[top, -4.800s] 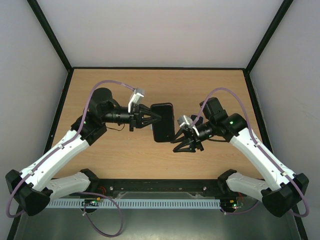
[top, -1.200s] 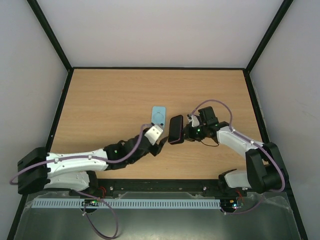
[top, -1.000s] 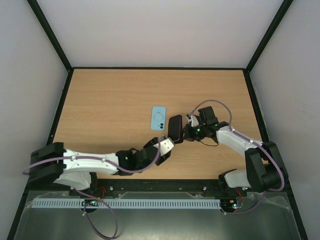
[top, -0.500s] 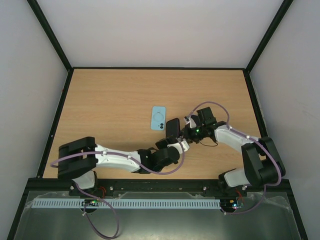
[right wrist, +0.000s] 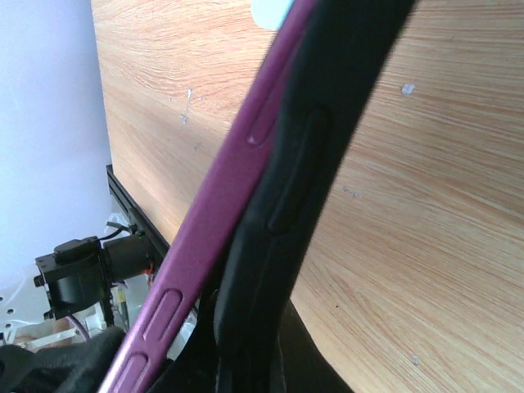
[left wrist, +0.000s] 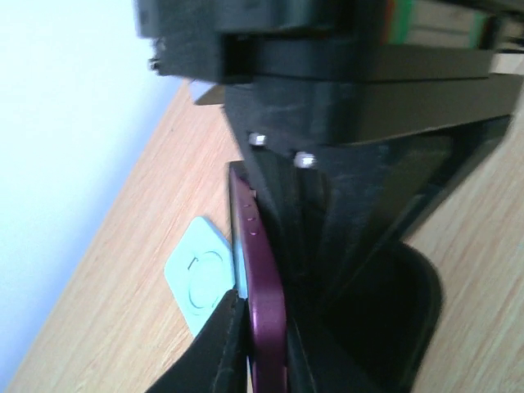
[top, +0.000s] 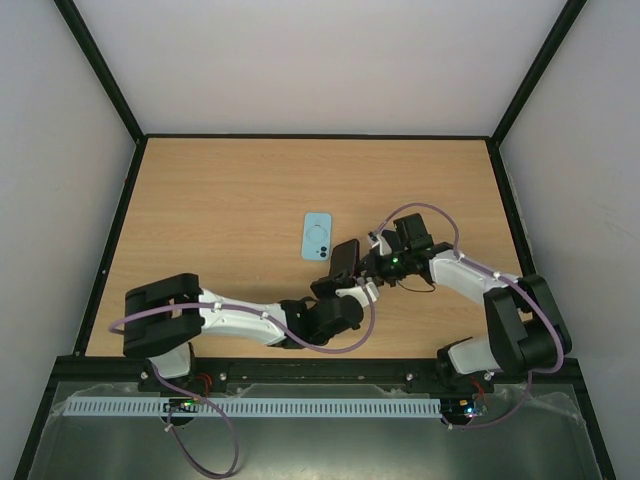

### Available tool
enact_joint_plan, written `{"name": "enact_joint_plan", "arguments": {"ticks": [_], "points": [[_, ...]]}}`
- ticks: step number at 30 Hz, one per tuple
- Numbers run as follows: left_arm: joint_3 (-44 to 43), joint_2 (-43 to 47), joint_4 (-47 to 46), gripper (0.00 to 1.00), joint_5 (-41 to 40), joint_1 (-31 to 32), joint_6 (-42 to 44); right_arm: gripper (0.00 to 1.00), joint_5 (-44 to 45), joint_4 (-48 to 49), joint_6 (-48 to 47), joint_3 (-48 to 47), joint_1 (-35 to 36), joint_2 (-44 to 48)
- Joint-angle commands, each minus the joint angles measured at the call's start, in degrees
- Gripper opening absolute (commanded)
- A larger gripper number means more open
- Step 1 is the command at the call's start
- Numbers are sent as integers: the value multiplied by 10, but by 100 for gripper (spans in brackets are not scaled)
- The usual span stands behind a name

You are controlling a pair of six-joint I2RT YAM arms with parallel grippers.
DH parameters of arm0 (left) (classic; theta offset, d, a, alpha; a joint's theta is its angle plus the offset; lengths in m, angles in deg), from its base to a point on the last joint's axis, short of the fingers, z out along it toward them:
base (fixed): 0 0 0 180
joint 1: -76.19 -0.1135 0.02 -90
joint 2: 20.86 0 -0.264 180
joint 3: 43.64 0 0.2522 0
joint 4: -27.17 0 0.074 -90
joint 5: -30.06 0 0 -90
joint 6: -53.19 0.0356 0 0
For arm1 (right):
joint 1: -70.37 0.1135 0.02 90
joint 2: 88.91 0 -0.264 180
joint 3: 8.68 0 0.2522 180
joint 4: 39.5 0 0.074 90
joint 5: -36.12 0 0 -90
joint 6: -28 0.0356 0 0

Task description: Take the phone out of the phone case

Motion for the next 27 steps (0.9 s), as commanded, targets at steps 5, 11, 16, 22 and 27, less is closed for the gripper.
{"name": "enact_joint_plan", "arguments": {"ticks": [5, 11, 16, 22, 27], "points": [[24, 94, -12, 3, -4, -18, -54, 2, 19, 12, -8, -10, -4, 34], [27, 172, 20, 3, 70, -61, -147, 2, 110, -27, -48, -16, -3, 50], [41, 255, 50, 3, 252, -152, -256, 2, 117, -30, -51, -20, -4, 58], [76, 330, 53, 3, 391, -232, -334, 2, 161, -36, -86, -29, -6, 90], [98, 365, 62, 2, 399, -237, -339, 2, 205, -85, -170, -86, -24, 105]]}}
